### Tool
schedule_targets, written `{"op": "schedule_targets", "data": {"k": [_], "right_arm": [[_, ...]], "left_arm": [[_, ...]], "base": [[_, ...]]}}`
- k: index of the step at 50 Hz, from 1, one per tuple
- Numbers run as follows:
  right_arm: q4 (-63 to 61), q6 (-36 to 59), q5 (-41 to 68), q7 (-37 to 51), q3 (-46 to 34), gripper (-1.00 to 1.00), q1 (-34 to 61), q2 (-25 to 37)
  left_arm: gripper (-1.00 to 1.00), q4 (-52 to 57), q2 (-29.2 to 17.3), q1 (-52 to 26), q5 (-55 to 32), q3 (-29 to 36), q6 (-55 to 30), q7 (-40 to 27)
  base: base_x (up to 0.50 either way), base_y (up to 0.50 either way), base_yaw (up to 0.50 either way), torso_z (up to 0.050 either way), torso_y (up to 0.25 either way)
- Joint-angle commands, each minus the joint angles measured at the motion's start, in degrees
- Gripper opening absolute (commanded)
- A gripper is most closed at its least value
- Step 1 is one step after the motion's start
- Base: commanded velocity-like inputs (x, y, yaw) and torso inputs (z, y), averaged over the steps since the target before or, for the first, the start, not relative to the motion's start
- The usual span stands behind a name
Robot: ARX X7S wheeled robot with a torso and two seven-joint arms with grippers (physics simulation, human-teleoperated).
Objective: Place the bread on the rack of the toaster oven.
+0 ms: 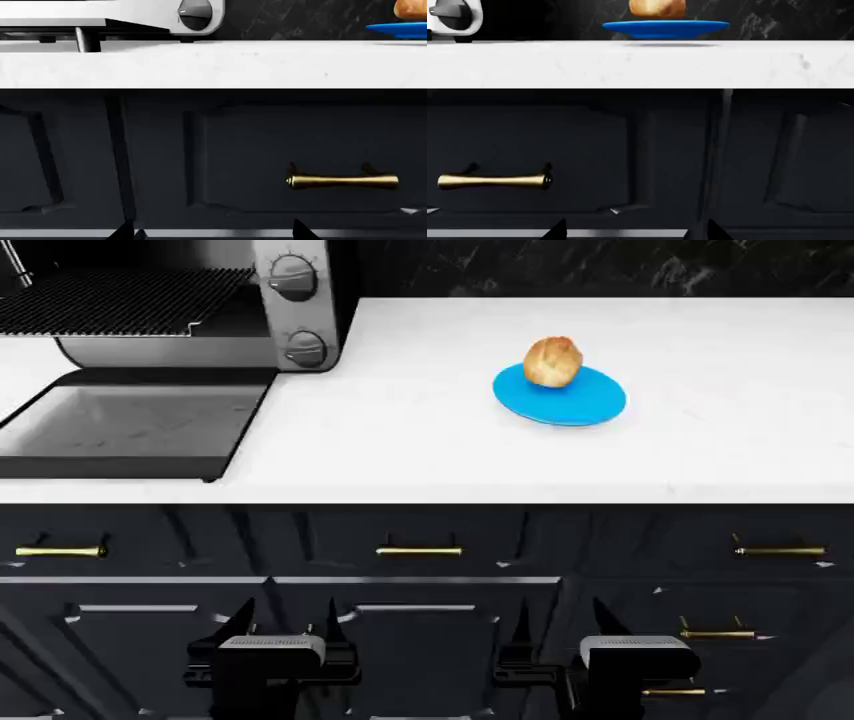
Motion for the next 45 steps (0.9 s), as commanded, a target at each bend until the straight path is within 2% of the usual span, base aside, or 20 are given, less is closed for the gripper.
{"op": "schedule_targets", "data": {"k": [1,25,45], "right_arm": [[0.0,0.0,0.9,0.9,-1.2,1.0,0.0,1.0],[-0.2,0.4,3.6,4.9,-4.6,1.0,0.2,3.9],[-0.3,0.9,5.1,6.4,-6.1,1.0,0.3,5.1]], "left_arm": [[1.0,-0.1,-0.9,0.0,-1.0,1.0,0.2,-1.1],[1.0,-0.2,-3.8,-0.1,-3.5,4.5,0.6,-5.1],[1.0,-0.5,-5.1,-0.3,-4.8,6.1,1.6,-6.2]], "base": [[0.0,0.0,0.0,0.0,0.0],[0.0,0.0,0.0,0.0,0.0],[0.0,0.0,0.0,0.049,0.0]]}}
